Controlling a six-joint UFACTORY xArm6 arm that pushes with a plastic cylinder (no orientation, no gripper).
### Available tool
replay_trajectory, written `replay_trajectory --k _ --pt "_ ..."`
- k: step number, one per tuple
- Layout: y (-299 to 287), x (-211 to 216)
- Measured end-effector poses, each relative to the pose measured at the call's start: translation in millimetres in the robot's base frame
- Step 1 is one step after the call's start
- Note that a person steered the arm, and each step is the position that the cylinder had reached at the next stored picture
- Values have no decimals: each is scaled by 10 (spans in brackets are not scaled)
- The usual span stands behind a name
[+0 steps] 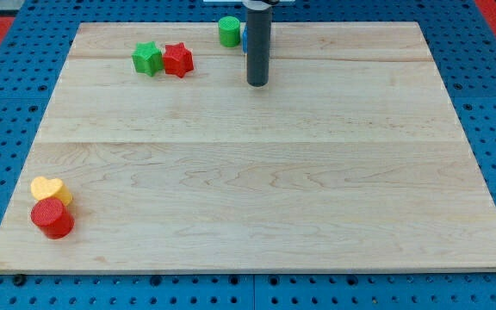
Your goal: Move the red star to the left side of the blue triangle
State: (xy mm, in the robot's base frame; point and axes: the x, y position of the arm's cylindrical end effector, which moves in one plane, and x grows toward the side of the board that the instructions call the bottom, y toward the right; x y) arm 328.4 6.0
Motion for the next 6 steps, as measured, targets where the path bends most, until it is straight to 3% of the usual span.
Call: replay_trajectory --k 3,4,6 --pt "-83 -42" --pt "-536 123" --pt "-1594 39"
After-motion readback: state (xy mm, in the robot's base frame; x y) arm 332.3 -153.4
